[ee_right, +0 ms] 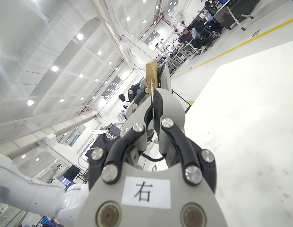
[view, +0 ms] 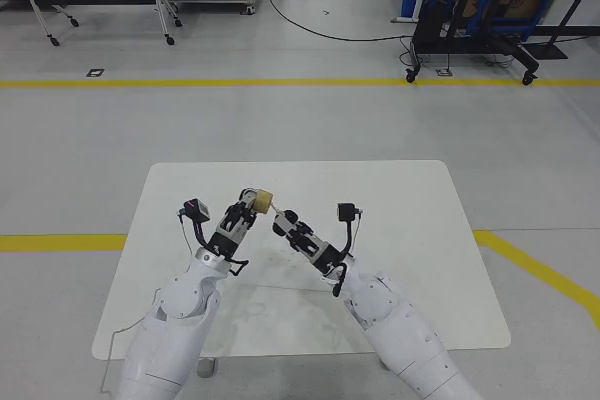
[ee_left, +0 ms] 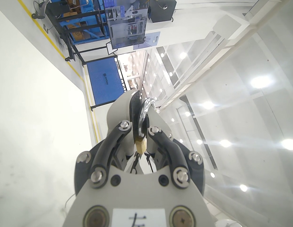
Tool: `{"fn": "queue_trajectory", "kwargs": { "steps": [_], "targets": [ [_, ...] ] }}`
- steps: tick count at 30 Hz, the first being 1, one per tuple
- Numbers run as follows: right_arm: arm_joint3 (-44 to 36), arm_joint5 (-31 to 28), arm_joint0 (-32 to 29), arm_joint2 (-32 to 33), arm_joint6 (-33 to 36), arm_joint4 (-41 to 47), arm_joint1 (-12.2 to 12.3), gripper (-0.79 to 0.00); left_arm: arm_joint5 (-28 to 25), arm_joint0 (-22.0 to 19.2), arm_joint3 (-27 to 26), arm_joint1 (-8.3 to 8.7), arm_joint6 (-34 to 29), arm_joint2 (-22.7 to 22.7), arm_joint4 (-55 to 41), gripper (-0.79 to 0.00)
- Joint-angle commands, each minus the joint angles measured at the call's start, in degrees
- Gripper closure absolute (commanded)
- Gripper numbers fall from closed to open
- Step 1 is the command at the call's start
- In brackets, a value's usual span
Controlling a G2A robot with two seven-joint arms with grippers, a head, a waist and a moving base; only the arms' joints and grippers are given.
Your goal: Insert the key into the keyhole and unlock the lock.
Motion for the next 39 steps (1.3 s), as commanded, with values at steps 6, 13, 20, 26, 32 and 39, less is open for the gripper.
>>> {"fn": "queue_trajectory", "kwargs": {
  "steps": [6,13,20,26,32,39],
  "targets": [
    [-0.71,0.65,-0.33,0.14,0.00,-0.80,0.17,0.000,-0.75,0.13,-0.15,0.02,0.31,-0.30,1.30,0.000],
    [-1.92,0.36,-1.08,1.04,5.79,3.28,0.81,0.000,0.38,-0.23,-0.28,0.59,-4.28,-2.29,1.48,0.000],
    [-2.70,2.74,-1.18,1.47,13.05,7.18,1.48,0.000,2.19,-0.06,-0.51,0.95,-7.95,-3.14,0.12,0.000],
    [-2.73,3.38,-0.87,1.29,13.52,7.97,1.62,0.000,2.07,-0.07,-0.61,1.01,-8.33,-2.97,0.33,0.000],
    [-3.54,3.21,-1.09,1.67,12.89,7.95,1.85,0.000,1.27,0.00,-0.64,1.04,-8.19,-2.90,0.70,0.000],
    [-3.79,3.35,-1.14,1.43,13.59,8.01,2.08,0.000,1.49,-0.23,-0.33,1.04,-7.35,-2.71,1.43,0.000]
  ]
}}
